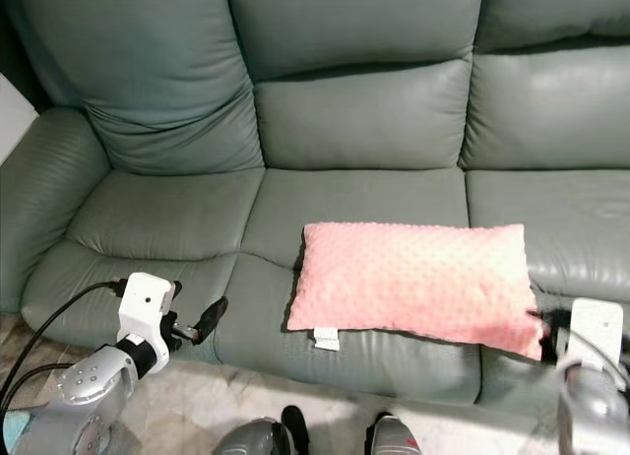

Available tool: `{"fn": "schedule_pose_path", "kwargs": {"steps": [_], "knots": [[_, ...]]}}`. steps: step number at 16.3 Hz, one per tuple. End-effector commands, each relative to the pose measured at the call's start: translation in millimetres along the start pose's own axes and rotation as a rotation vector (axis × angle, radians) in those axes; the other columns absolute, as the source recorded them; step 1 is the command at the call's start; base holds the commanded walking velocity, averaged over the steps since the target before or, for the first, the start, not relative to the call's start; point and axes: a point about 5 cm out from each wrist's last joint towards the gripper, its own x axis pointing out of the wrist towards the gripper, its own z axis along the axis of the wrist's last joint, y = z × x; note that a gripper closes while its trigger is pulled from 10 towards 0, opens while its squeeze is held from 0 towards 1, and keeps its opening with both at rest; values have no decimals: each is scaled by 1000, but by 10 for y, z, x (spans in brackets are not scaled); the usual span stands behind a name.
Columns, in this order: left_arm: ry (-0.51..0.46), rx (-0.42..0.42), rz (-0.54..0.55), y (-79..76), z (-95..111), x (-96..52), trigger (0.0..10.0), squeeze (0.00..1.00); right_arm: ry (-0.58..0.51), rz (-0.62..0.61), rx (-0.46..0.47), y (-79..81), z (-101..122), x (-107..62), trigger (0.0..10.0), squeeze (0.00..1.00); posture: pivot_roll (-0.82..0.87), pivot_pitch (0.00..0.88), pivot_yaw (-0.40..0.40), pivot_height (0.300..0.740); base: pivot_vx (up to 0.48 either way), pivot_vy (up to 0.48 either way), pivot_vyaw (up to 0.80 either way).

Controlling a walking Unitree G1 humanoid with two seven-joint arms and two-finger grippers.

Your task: Move the pillow to the sofa

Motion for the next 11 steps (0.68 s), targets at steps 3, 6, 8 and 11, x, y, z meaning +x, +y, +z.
{"fn": "schedule_pose_path", "kwargs": {"steps": [3,6,8,11], "knots": [[30,13,27,90,-12,-109,10000,0,43,6,-41,48,-34,103,10000,0,7,325,223,740,0,0,0],[35,9,33,92,-3,-165,10000,0,47,25,-50,169,61,189,10000,0,29,334,219,740,0,0,0],[61,-32,-13,37,-10,-201,10000,0,51,39,-101,272,91,206,10000,0,43,335,217,740,0,0,0],[126,-41,-143,-60,-53,-314,10000,0,56,103,-91,503,134,202,10000,0,66,336,216,740,0,0,0]]}}
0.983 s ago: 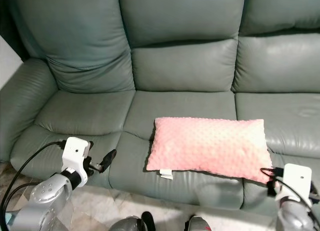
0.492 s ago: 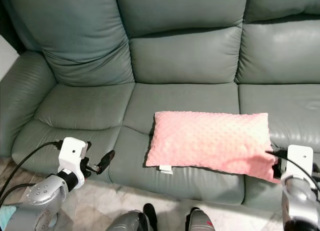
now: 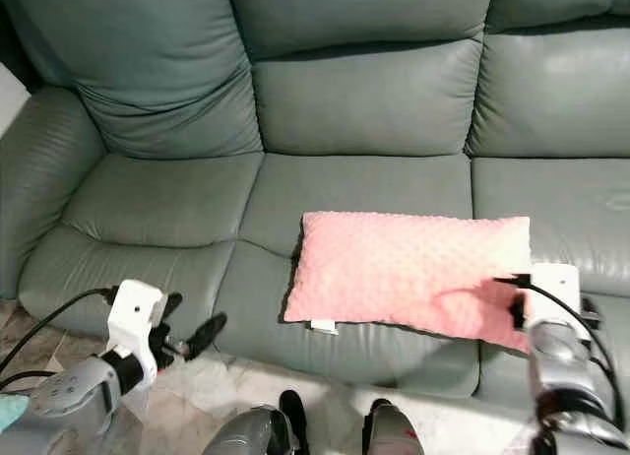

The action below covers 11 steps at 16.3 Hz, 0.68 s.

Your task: Move the pillow to the sofa

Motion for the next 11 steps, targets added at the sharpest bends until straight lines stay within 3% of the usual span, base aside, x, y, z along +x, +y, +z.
{"fn": "schedule_pose_path", "kwargs": {"steps": [1,3,7,11], "knots": [[58,-5,-39,-21,-92,-74,10000,0,38,44,-15,136,-110,-31,10000,0,68,336,216,740,0,0,0],[81,22,-46,-25,-119,-119,10000,0,51,115,79,303,-78,-41,10000,0,74,335,217,740,0,0,0],[87,21,-54,-43,-106,-123,10000,0,45,218,89,524,-57,-78,10000,0,77,334,214,740,0,0,0],[92,22,-58,-56,-113,-126,10000,0,49,223,58,476,-111,-81,10000,0,74,336,213,740,0,0,0]]}}
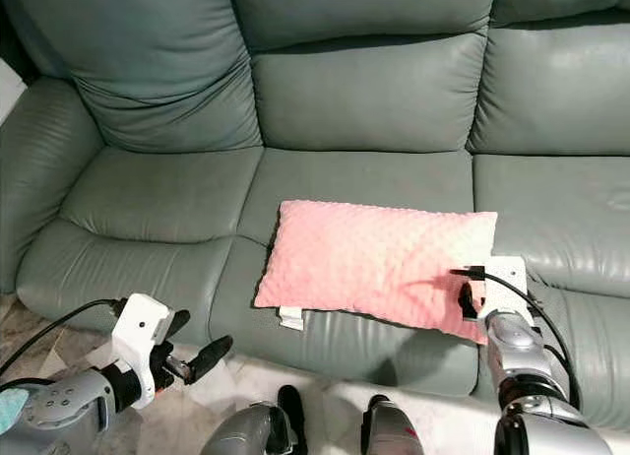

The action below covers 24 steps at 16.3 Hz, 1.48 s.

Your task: Move the pillow to the sofa

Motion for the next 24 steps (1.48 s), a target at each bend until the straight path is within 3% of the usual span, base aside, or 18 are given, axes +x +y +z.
{"fn": "schedule_pose_path", "kwargs": {"steps": [1,4,8,10,12,13,14,15,16,18,19,22,23,24], "knots": [[35,1,6,11,-56,-51,10000,0,54,21,3,26,-180,-36,10000,0,74,336,213,740,0,0,0],[35,-1,-4,-19,-62,-34,10000,0,40,63,32,92,-157,-33,10000,0,70,337,216,740,0,0,0],[36,1,-4,-24,-67,-33,10000,0,-6,136,50,298,-59,-25,10000,0,75,338,213,740,0,0,0],[37,1,-5,-35,-71,-27,10000,0,-10,143,49,307,-59,-26,10000,0,73,337,212,740,0,0,0],[37,1,-9,-46,-75,-16,10000,0,-6,134,22,268,-87,-31,10000,0,67,336,212,740,0,0,0],[33,1,-11,-52,-72,4,10000,0,5,73,-96,161,-124,-34,10000,0,61,328,205,740,0,0,0],[29,0,-11,-54,-67,21,10000,0,11,20,-159,81,-139,-36,10000,0,58,324,202,740,0,0,0],[26,-1,-8,-51,-64,28,10000,0,12,0,-158,50,-141,-37,10000,0,53,320,198,740,0,0,0],[16,-5,-2,-43,-54,50,10000,0,0,-79,-220,-75,-116,-38,10000,0,43,314,192,740,0,0,0],[-59,-15,46,-9,36,180,10000,0,-132,-201,-279,-261,97,-69,10000,0,-7,276,168,740,0,0,0],[-92,-18,68,6,85,217,10000,0,-182,-219,-268,-266,166,-96,10000,0,-16,267,164,740,0,0,0],[-209,-16,198,147,271,374,10000,0,-394,-120,-205,-22,466,-258,10000,0,-65,205,140,740,0,0,0],[-231,-52,205,189,305,414,10000,0,-455,-84,-204,76,579,-337,10000,0,-85,180,131,740,0,0,0],[-269,-65,236,247,357,442,10000,0,-517,-38,-258,230,687,-449,10000,0,-106,154,124,740,0,0,0]]}}
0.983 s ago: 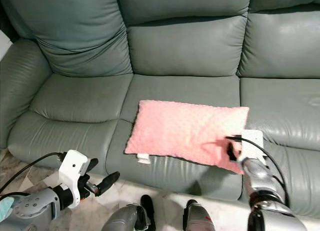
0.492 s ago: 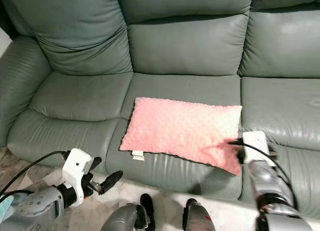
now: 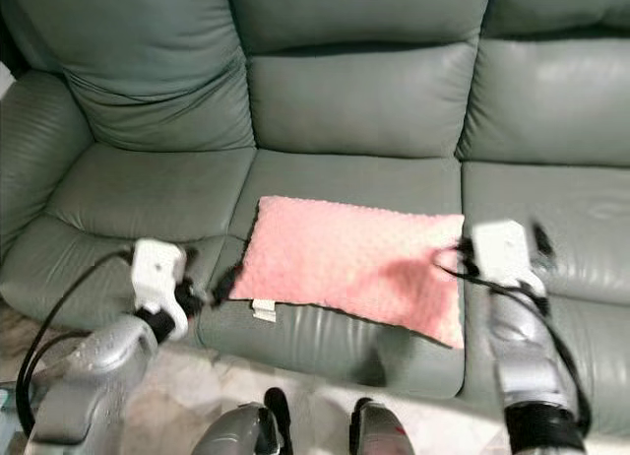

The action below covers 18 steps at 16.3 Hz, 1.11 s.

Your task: Move the pillow to the sofa

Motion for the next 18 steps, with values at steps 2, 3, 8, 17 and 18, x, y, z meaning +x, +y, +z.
{"fn": "schedule_pose_path", "kwargs": {"steps": [2,3,8,17,18], "knots": [[12,-2,68,123,-97,14,10000,0,-69,126,-3,284,191,-74,10000,0,-122,126,117,740,0,0,0],[-16,-9,104,154,-70,65,10000,0,-129,186,17,429,358,-95,10000,0,-136,93,108,740,0,0,0],[-118,42,186,154,84,312,10000,0,-336,405,-46,745,887,-215,10000,0,-168,0,90,740,0,0,0],[-157,56,329,397,-22,226,10000,0,-46,320,318,752,513,-330,10000,0,-119,0,-23,740,0,0,0],[-158,68,330,415,-29,241,10000,0,-37,303,346,734,505,-314,10000,0,-111,0,-43,740,0,0,0]]}}
